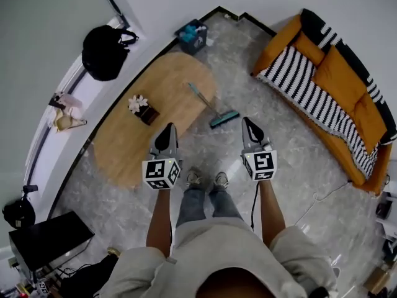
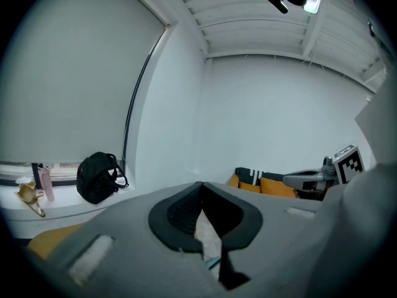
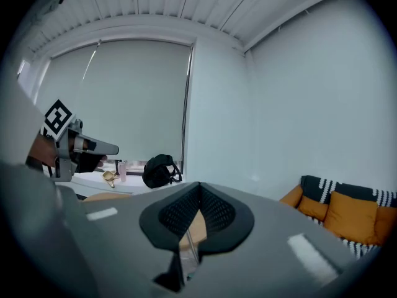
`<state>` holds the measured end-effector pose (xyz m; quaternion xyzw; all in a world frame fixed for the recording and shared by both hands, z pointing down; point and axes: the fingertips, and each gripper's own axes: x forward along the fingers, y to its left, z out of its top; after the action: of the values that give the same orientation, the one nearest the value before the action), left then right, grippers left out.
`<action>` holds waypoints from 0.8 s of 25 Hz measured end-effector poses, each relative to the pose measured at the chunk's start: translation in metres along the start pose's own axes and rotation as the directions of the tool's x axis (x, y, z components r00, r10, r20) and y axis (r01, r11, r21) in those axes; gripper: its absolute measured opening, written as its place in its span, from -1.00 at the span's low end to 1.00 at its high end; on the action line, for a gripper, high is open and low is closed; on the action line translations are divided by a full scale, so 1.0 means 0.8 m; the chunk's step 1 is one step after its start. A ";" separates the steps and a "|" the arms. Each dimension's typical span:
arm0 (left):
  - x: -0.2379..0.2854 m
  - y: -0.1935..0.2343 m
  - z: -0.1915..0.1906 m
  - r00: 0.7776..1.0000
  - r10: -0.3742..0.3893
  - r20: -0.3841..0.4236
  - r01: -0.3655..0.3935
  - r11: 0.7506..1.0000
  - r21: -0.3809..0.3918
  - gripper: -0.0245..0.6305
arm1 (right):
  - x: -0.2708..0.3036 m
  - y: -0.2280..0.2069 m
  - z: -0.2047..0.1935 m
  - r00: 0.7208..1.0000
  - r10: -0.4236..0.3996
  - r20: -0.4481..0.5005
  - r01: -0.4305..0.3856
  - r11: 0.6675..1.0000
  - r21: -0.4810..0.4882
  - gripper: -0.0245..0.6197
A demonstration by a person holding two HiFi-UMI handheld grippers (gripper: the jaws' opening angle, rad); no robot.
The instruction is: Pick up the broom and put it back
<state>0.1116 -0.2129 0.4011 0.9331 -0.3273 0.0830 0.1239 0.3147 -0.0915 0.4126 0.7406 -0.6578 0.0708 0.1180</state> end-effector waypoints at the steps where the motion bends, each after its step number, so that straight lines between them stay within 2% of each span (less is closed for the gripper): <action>1: -0.004 -0.001 0.008 1.000 0.002 0.003 -0.002 1.000 0.005 -0.92 | -0.006 -0.003 0.008 1.000 -0.006 0.004 0.006 1.000 -0.003 -0.92; 13: -0.026 -0.030 0.068 0.999 -0.029 0.023 0.029 0.999 0.034 -0.92 | -0.065 -0.045 0.077 0.995 -0.094 0.024 0.095 0.995 -0.009 -0.92; 20: -0.035 -0.013 0.087 0.999 -0.018 0.041 0.016 0.999 0.048 -0.92 | -0.073 -0.046 0.091 0.995 -0.100 0.023 0.101 0.994 -0.030 -0.92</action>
<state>0.1013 -0.2085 0.3262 0.9400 -0.3200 0.0706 0.0954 0.3402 -0.0509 0.3242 0.7715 -0.6219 0.0465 0.1260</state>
